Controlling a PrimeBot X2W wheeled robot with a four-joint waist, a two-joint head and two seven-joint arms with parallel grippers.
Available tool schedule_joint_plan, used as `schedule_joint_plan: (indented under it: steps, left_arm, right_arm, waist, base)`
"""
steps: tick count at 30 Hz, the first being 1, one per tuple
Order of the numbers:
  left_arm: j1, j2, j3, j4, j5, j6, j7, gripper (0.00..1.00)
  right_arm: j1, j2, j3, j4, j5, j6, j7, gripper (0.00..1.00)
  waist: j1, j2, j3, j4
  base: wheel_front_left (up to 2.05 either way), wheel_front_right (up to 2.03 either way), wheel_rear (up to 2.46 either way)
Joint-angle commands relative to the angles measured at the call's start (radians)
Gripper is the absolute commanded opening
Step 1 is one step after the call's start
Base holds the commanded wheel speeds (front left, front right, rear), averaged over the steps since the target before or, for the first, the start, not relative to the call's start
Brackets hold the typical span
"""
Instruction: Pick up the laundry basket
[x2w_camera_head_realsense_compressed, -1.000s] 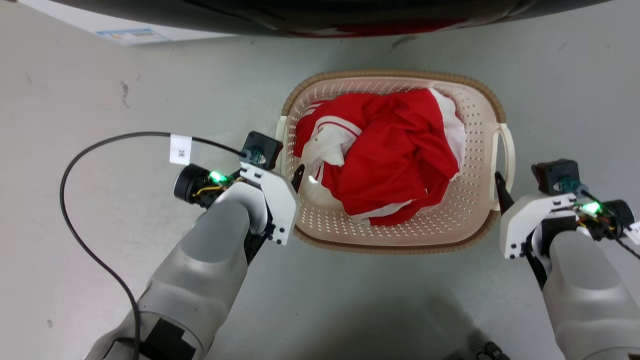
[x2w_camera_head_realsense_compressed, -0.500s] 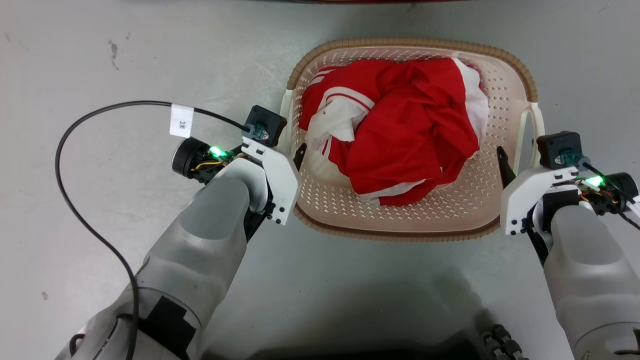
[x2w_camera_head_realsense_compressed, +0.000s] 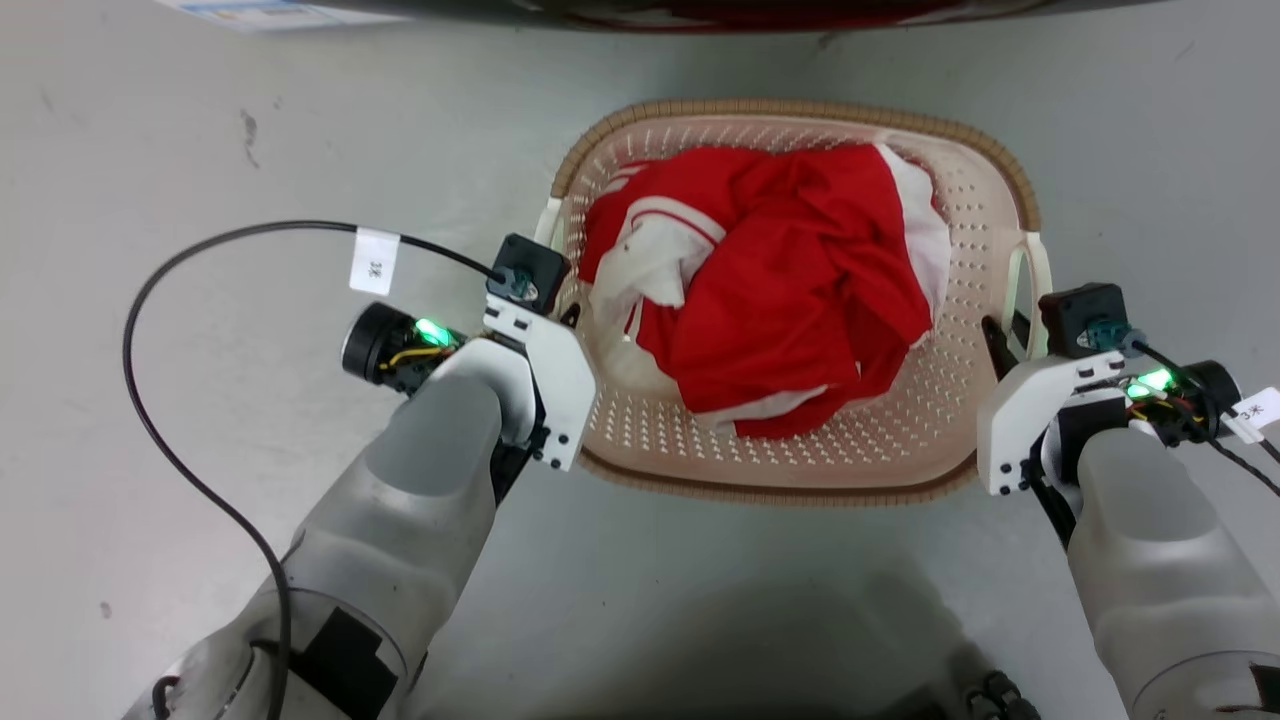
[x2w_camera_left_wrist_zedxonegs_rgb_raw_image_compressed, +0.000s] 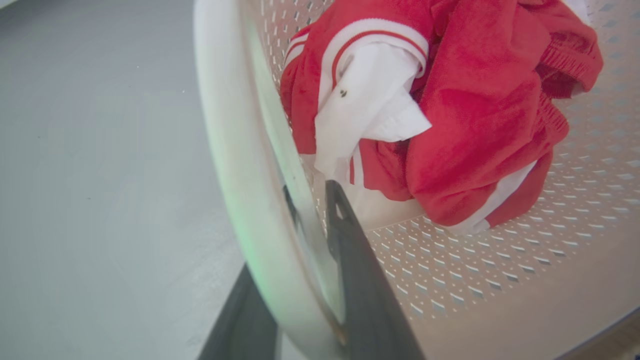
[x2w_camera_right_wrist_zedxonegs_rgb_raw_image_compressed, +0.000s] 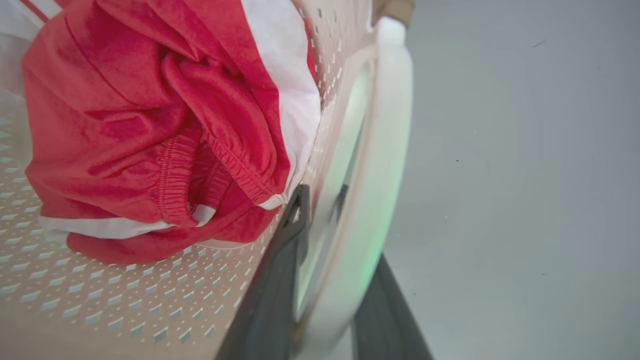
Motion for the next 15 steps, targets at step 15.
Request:
schedule_joint_plan:
  steps: [15]
  left_arm:
    - [0.166,0.005,-0.076,-0.019,-0.144,-0.006,0.068,0.00]
  right_arm:
    - [0.088,-0.002,0.044,0.050,-0.029,-0.003,0.072,0.00]
  waist:
    - [0.0000,0.0000,-0.288,0.059]
  base:
    - [0.00,0.00,0.00]
